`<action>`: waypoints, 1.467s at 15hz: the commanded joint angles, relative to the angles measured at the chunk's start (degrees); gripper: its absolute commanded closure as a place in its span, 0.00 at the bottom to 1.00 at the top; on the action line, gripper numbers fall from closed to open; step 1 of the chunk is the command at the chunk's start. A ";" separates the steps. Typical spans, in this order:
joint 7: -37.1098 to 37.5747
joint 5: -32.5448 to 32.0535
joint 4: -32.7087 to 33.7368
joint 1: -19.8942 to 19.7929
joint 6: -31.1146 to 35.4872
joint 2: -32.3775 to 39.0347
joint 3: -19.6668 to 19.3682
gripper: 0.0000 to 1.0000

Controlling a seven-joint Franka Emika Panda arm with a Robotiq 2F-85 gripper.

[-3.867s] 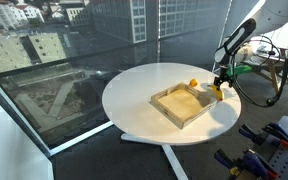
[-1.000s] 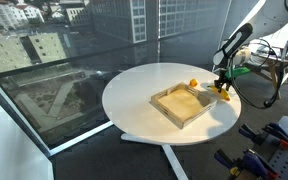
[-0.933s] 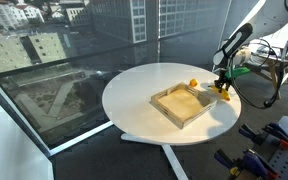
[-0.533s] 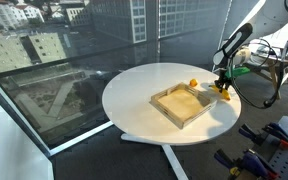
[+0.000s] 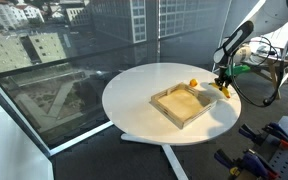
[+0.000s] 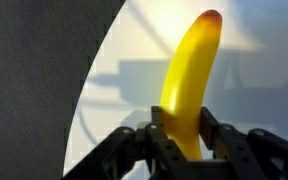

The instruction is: Put the banana in the box

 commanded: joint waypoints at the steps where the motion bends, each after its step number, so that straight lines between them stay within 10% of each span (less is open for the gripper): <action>1: 0.71 -1.66 -1.38 0.61 -1.80 -3.00 -0.72 0.84; 22: 0.84 -3.32 -6.92 1.75 -7.89 -15.73 -1.64 0.84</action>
